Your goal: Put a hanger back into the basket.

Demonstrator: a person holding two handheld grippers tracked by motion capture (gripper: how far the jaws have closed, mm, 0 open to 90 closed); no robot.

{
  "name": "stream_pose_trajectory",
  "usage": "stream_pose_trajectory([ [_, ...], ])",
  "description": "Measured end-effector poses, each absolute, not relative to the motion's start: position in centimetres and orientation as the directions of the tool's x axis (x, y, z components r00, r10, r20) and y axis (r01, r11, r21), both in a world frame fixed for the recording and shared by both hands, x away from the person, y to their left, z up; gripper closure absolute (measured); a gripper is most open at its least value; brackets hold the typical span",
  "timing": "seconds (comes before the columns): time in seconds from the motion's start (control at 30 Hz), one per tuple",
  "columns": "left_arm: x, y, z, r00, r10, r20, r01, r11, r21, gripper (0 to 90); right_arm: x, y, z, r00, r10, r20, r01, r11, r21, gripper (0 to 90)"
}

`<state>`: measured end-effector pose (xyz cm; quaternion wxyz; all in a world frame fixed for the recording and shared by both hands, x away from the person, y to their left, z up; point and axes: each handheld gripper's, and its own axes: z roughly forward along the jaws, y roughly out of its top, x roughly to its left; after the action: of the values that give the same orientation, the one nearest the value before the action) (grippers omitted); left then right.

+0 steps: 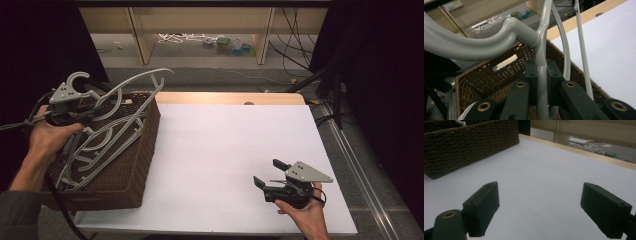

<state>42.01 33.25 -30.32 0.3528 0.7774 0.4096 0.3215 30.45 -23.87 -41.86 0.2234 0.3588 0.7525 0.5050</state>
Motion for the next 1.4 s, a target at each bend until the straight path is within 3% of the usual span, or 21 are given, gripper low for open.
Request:
stream_pose_trajectory([
  [0.07,42.2,33.6,-30.7,0.448,0.873,0.194,0.416,-0.395,0.819,81.9,30.6,-23.9,-42.0,-0.644,0.765,0.011,0.285,0.226,0.931,16.3],
  [0.57,42.0,38.5,-33.6,0.382,0.909,0.164,0.459,-0.341,0.821,82.0,30.6,-23.9,-42.0,-0.644,0.764,0.043,0.322,0.219,0.921,16.4],
  [0.87,41.4,40.9,-35.6,0.395,0.899,0.187,0.493,-0.379,0.783,81.9,30.7,-24.0,-42.1,-0.636,0.771,0.032,0.316,0.223,0.922,16.4],
  [1.4,43.0,39.2,-38.0,0.439,0.876,0.198,0.587,-0.447,0.675,81.7,30.8,-24.0,-42.2,-0.643,0.765,0.035,0.327,0.233,0.916,16.4],
])
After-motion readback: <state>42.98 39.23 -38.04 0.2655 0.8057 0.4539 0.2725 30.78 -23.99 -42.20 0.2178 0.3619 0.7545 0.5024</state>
